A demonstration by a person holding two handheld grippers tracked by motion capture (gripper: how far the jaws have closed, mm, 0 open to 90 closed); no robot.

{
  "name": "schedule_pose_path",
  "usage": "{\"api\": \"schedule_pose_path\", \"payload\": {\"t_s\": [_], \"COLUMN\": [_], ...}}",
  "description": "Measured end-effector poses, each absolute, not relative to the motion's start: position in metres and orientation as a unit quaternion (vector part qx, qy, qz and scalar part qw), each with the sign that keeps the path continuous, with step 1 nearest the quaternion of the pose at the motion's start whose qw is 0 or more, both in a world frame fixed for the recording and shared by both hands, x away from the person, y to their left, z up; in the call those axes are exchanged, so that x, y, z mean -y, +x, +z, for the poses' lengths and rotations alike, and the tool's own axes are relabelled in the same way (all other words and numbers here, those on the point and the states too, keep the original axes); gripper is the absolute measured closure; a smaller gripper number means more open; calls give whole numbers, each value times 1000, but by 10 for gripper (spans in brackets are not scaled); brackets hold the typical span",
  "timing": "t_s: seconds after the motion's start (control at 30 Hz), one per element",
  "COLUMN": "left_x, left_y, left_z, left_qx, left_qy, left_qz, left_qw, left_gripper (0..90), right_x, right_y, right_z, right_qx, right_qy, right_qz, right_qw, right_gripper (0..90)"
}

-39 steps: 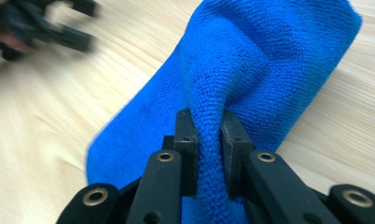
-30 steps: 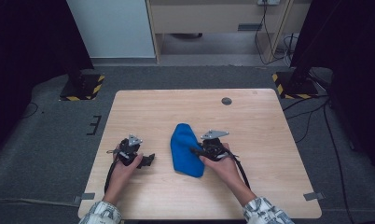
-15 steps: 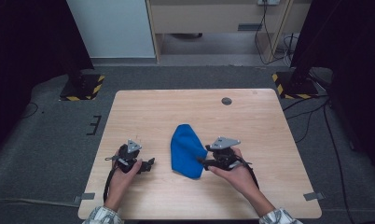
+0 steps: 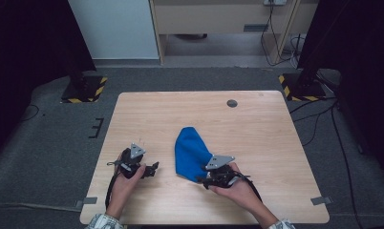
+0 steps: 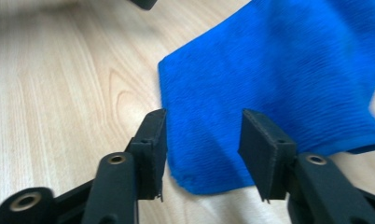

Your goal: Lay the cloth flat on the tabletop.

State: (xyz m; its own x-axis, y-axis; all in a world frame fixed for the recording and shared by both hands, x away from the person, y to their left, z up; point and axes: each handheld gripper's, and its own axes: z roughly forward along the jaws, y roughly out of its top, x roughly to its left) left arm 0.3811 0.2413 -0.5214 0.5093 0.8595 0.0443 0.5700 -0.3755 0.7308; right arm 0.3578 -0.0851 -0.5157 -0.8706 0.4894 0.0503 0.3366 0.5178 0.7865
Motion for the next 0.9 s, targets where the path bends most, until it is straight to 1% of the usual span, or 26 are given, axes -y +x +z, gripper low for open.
{"api": "schedule_pose_path", "payload": {"t_s": [0.07,0.27,0.37,0.43,0.5,0.53,0.6,0.67,0.77,0.83,0.9], "left_x": [-240,-239,-241,-241,-240,-240,-240,-240,-238,-236,-235], "left_y": [381,377,376,376,376,376,376,376,376,377,376], "left_z": [-523,-524,-522,-523,-523,-523,-523,-524,-524,-524,-523], "left_qx": [-442,-440,-442,-442,-441,-440,-440,-439,-437,-435,-432], "left_qy": [806,810,808,808,809,809,809,810,811,813,814], "left_qz": [213,212,216,215,214,213,213,212,212,211,212], "left_qw": [332,324,325,326,326,327,328,327,327,325,325], "left_gripper": [72,72,72,72,72,72,72,72,73,73,73], "right_x": [84,82,80,80,81,81,82,85,87,87,87], "right_y": [356,358,357,357,357,358,358,362,366,368,369], "right_z": [-519,-528,-531,-531,-531,-531,-531,-531,-531,-531,-529], "right_qx": [-872,-880,-886,-886,-885,-885,-887,-886,-884,-884,-881], "right_qy": [235,237,230,230,232,232,227,232,236,237,244], "right_qz": [420,405,396,396,397,397,392,393,393,392,395], "right_qw": [84,70,70,71,72,75,89,89,92,92,90], "right_gripper": [472,442,435,451,492,529,621,712,816,856,863]}}
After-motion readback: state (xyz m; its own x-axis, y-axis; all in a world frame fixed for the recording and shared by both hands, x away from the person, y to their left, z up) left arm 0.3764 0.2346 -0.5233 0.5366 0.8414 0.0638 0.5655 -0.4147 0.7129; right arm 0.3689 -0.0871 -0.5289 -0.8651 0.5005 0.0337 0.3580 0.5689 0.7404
